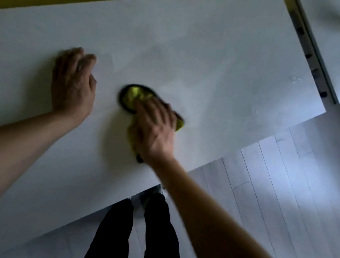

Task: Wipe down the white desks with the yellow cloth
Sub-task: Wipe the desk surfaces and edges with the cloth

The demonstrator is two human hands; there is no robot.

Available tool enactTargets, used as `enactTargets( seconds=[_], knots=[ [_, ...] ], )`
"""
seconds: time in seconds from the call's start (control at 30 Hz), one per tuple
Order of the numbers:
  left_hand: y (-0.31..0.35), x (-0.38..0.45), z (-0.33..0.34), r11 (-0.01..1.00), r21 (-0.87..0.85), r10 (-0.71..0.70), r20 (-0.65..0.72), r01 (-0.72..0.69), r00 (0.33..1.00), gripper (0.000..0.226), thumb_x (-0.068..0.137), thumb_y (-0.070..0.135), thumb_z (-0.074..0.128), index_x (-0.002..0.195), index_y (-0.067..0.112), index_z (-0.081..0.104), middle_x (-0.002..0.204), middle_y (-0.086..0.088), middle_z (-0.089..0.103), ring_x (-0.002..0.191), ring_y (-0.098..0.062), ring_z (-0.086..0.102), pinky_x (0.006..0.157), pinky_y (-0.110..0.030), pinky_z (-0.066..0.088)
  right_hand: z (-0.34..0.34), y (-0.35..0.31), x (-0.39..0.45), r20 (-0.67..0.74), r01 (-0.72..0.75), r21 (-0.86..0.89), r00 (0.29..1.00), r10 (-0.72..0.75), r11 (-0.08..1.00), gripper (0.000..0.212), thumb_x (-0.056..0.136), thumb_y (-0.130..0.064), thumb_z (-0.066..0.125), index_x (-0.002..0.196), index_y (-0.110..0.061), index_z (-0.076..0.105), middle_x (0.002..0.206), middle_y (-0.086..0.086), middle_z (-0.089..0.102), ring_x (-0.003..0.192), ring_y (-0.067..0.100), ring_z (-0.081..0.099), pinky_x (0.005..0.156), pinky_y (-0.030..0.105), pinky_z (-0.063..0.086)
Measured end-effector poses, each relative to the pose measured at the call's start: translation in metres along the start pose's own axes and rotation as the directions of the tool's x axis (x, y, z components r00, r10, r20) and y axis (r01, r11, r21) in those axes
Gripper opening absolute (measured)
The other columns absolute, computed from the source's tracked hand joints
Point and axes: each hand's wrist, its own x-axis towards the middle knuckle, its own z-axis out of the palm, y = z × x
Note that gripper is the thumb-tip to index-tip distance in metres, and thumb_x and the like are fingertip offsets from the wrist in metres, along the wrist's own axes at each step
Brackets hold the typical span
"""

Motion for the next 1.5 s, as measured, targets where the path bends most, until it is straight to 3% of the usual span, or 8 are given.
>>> enactTargets(
  seconds=[0.27,0.67,0.87,1.1,1.17,1.27,1.37,1.5],
  knots=[
    [0.049,-0.014,0.010,0.999,-0.032,-0.002,0.007,0.002,1.000,0.047,0.100,0.015,0.040,0.143,0.002,0.051,0.156,-0.024,0.043,0.145,-0.042,0.038,0.123,-0.049,0.025,0.004,-0.010,-0.036,0.201,0.226,0.002,0.954,-0.222,0.974,0.054,0.097,-0.041,0.053,0.146,-0.018,0.050,0.156,0.004,0.042,0.149,0.024,0.029,0.122,0.052,0.015],
    [0.204,-0.042,0.058,0.994,-0.057,0.094,0.096,-0.089,0.991,0.057,0.097,0.021,0.041,0.151,0.001,0.045,0.162,-0.023,0.036,0.151,-0.043,0.032,0.127,-0.051,0.019,-0.076,0.149,-0.043,0.062,0.048,-0.090,0.997,-0.043,0.995,0.053,0.096,-0.041,0.052,0.146,-0.023,0.051,0.153,0.002,0.046,0.146,0.023,0.034,0.123,0.047,0.018],
    [0.231,-0.024,0.073,0.997,0.013,0.075,0.128,-0.077,0.989,0.061,0.100,0.024,0.041,0.158,0.006,0.035,0.168,-0.017,0.026,0.156,-0.038,0.021,0.129,-0.049,0.010,-0.138,0.269,-0.008,-0.077,-0.231,-0.108,0.972,0.224,0.967,0.058,0.088,-0.034,0.048,0.143,-0.018,0.054,0.147,0.012,0.050,0.136,0.036,0.043,0.115,0.047,0.029],
    [0.233,-0.022,0.073,0.998,0.019,0.051,0.108,-0.054,0.993,0.061,0.098,0.024,0.039,0.158,0.008,0.036,0.168,-0.014,0.028,0.157,-0.035,0.022,0.129,-0.050,0.012,-0.165,0.325,0.036,-0.229,-0.617,-0.066,0.774,0.590,0.784,0.057,0.091,-0.036,0.044,0.147,-0.029,0.047,0.155,0.000,0.041,0.145,0.024,0.031,0.121,0.046,0.018],
    [0.234,-0.023,0.074,0.999,0.016,0.039,0.104,-0.041,0.994,0.060,0.099,0.024,0.039,0.157,0.008,0.037,0.168,-0.013,0.029,0.157,-0.035,0.023,0.129,-0.050,0.012,-0.150,0.298,0.036,-0.190,-0.530,-0.082,0.840,0.509,0.844,0.056,0.086,-0.034,0.047,0.141,-0.026,0.055,0.151,0.004,0.047,0.139,0.029,0.038,0.117,0.044,0.025],
    [0.232,-0.023,0.075,0.999,0.006,0.046,0.097,-0.047,0.994,0.058,0.100,0.024,0.040,0.156,0.008,0.039,0.167,-0.014,0.030,0.156,-0.035,0.024,0.129,-0.050,0.012,-0.110,0.232,0.036,-0.076,-0.144,-0.047,0.987,0.140,0.989,0.049,0.085,-0.034,0.055,0.131,-0.021,0.065,0.141,0.007,0.058,0.132,0.031,0.048,0.114,0.044,0.029],
    [0.230,-0.021,0.073,1.000,-0.021,0.026,0.118,-0.024,0.993,0.056,0.104,0.019,0.045,0.158,0.009,0.037,0.168,-0.013,0.029,0.157,-0.033,0.023,0.129,-0.049,0.013,-0.075,0.174,0.034,0.081,0.133,-0.017,0.988,-0.132,0.991,0.048,0.091,-0.040,0.054,0.136,-0.023,0.061,0.143,0.002,0.056,0.140,0.027,0.042,0.121,0.049,0.019],
    [0.231,-0.021,0.072,0.999,-0.029,0.038,0.107,-0.035,0.994,0.057,0.102,0.021,0.037,0.157,0.007,0.037,0.167,-0.013,0.030,0.157,-0.032,0.024,0.129,-0.050,0.015,-0.078,0.189,0.046,0.126,0.197,-0.039,0.974,-0.191,0.980,0.049,0.093,-0.042,0.052,0.138,-0.024,0.060,0.144,0.002,0.056,0.141,0.027,0.041,0.121,0.049,0.020]
  ],
)
